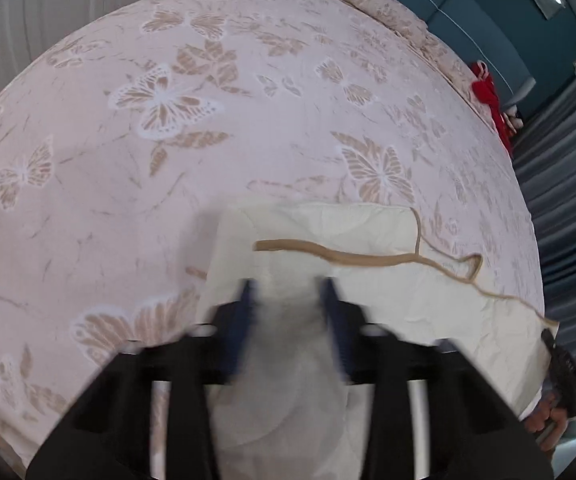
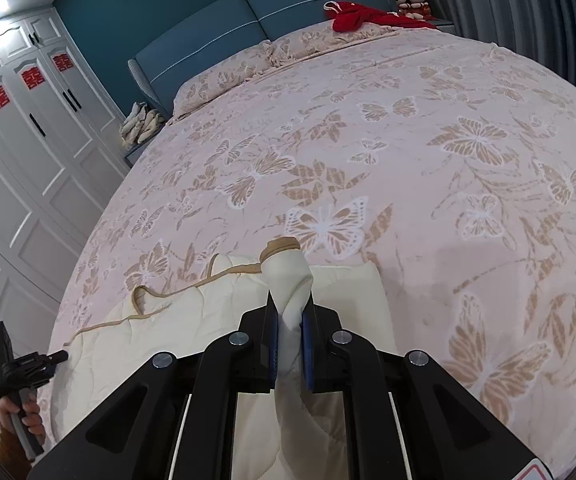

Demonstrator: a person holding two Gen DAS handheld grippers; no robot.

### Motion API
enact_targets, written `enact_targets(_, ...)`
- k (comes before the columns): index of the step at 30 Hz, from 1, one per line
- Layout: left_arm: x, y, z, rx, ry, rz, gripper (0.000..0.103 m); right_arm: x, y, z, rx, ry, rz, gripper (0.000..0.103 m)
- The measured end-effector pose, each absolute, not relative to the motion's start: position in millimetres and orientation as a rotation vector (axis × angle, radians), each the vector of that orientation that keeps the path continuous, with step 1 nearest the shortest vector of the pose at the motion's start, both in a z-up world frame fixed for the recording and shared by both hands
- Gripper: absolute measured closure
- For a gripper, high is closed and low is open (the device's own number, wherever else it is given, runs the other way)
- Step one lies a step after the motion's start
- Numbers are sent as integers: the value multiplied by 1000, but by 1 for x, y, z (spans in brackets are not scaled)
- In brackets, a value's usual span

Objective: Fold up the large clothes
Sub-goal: 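Release the hem with the left gripper while the right gripper grasps the folded edge, then pinch the folded jacket edge with both grippers side by side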

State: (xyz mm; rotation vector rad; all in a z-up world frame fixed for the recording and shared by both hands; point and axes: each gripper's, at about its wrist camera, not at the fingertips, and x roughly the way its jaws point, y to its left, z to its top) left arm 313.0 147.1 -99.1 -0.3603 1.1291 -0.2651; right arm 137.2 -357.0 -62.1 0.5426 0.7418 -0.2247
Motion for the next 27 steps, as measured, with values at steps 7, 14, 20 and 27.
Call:
enact_targets(7, 323, 136, -39, -335, 968, -288, 93, 156, -361, -40, 497, 710, -231, 94)
enact_targets(14, 356, 107, -73, -198, 1013, -192, 93, 189, -374, -73, 514, 796, -280, 94)
enact_targets(20, 366, 99, -124, -128, 1065, -124, 93, 205, -375, -116, 476, 896, -315, 94)
enact_targets(27, 366, 93, -146, -82, 1050, -109, 89, 206, -373, -150, 474, 926, -326, 94)
